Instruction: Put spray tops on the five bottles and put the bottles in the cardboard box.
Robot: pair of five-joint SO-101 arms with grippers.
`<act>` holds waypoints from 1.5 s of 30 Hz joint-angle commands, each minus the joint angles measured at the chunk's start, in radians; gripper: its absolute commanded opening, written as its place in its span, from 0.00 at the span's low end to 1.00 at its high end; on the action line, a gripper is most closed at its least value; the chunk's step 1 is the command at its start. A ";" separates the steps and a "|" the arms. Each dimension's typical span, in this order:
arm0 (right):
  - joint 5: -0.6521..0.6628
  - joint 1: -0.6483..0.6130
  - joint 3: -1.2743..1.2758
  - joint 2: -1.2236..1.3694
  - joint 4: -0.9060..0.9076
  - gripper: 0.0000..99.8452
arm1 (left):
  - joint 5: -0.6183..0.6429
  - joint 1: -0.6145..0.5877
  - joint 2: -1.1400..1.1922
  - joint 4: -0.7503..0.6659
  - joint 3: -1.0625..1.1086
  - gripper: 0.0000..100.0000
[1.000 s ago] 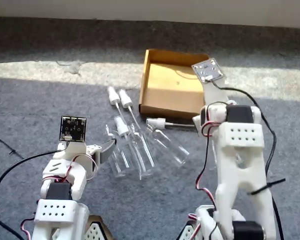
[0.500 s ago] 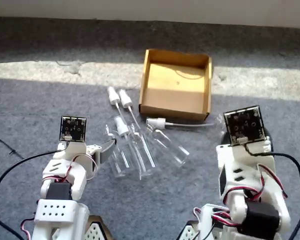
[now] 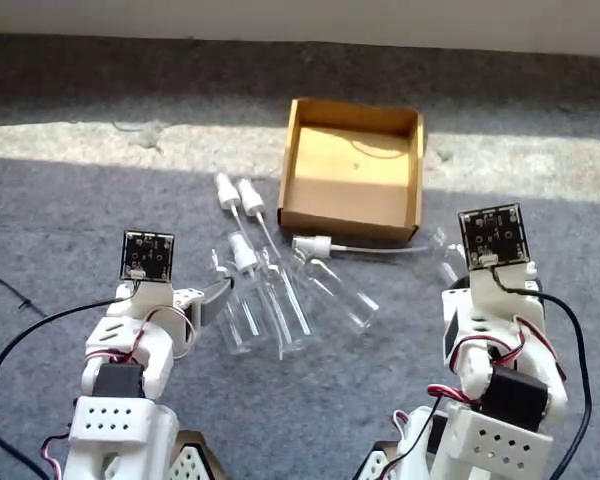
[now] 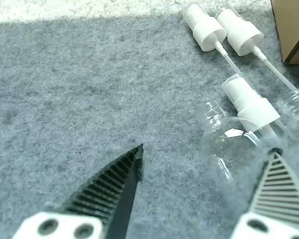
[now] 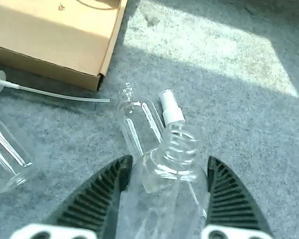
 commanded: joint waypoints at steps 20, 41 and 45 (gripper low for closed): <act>0.009 0.002 0.002 -0.002 -0.016 0.17 | 0.040 -0.177 0.547 0.661 -1.228 0.34; -0.207 -0.216 0.001 -0.002 0.054 0.17 | 0.394 0.024 1.693 0.672 -2.061 0.28; -0.249 -0.308 0.012 -0.002 0.054 0.17 | 0.413 -0.035 1.824 0.651 -2.109 0.28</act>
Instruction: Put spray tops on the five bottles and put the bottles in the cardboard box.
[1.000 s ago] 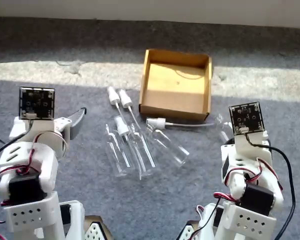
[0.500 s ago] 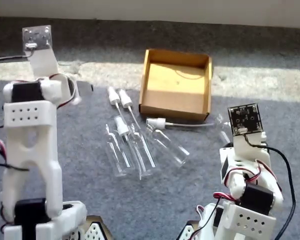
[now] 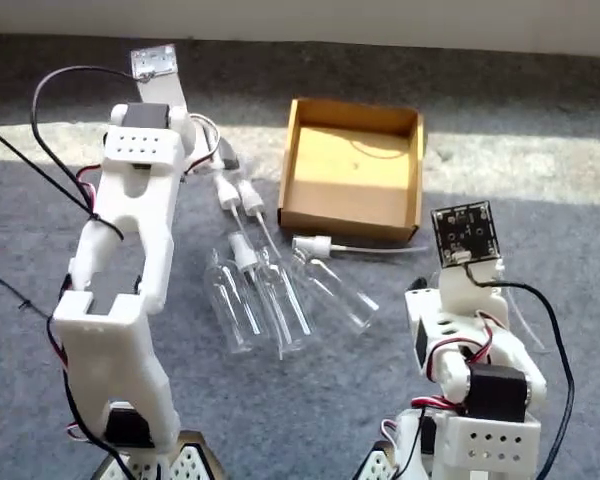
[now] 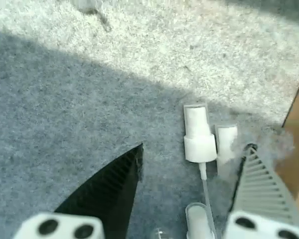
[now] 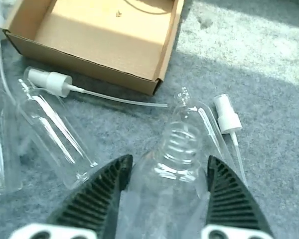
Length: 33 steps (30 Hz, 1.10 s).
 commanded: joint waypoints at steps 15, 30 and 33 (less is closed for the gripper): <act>-0.052 -0.206 0.050 -0.002 -0.007 0.17 | 0.055 0.021 0.185 -0.051 -0.133 0.28; -0.052 -0.208 0.050 -0.002 -0.001 0.17 | 0.057 0.018 0.298 -0.066 -0.133 0.28; -0.052 -0.208 0.050 -0.002 -0.001 0.17 | 0.057 0.021 0.298 -0.066 -0.133 0.25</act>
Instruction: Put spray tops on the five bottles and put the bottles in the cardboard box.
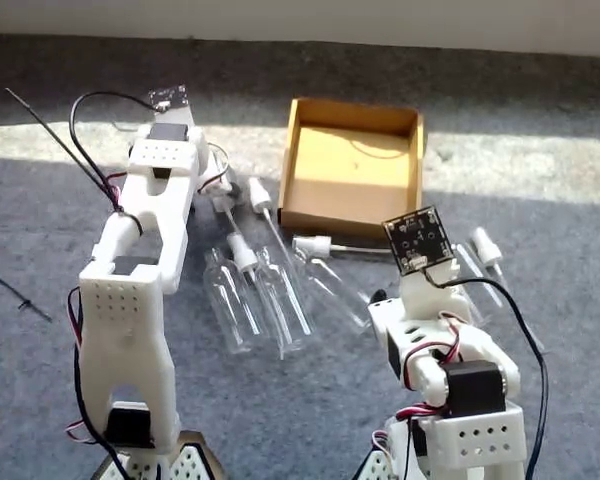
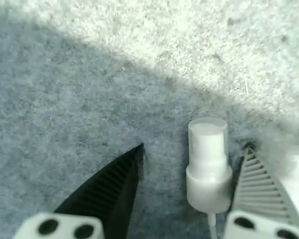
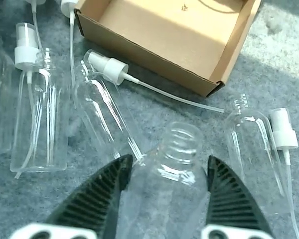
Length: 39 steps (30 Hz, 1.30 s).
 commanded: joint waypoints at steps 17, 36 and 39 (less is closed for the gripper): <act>-0.005 -0.004 -0.012 -0.002 -0.007 0.17 | 0.003 -0.081 -0.079 0.101 -0.114 0.10; -0.003 -0.297 -0.012 -0.001 -0.386 0.01 | -0.196 -0.168 -0.740 0.520 -0.381 0.08; -0.003 -0.329 0.001 -0.001 -0.526 0.00 | -0.227 -0.148 -0.894 0.520 -0.298 0.08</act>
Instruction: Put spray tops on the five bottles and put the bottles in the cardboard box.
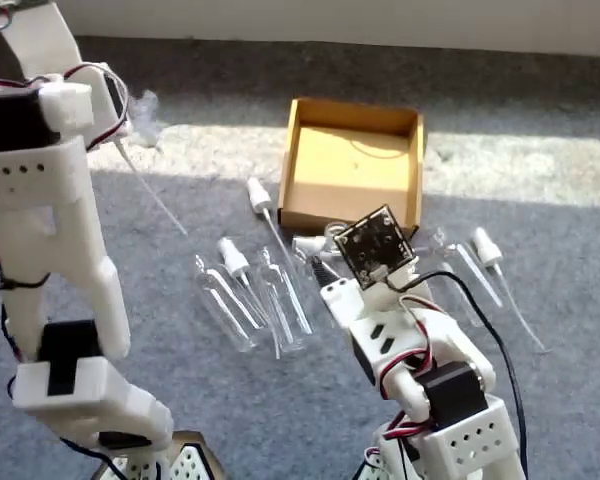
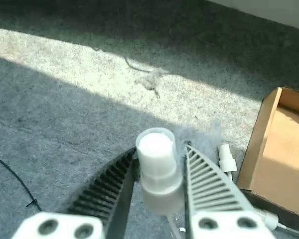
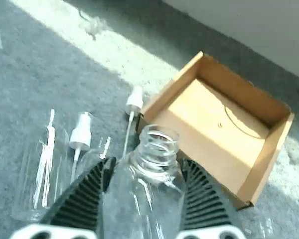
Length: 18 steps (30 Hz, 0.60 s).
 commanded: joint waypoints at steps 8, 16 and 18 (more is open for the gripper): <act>0.064 -0.042 0.205 -0.012 -0.383 0.00 | -0.097 0.229 -0.673 -0.014 0.242 0.08; 0.072 -0.041 0.429 -0.386 -0.386 0.00 | -0.089 0.507 -0.776 -0.298 0.423 0.07; 0.072 -0.042 0.492 -0.507 -0.317 0.00 | -0.091 0.541 -0.777 -0.402 0.521 0.07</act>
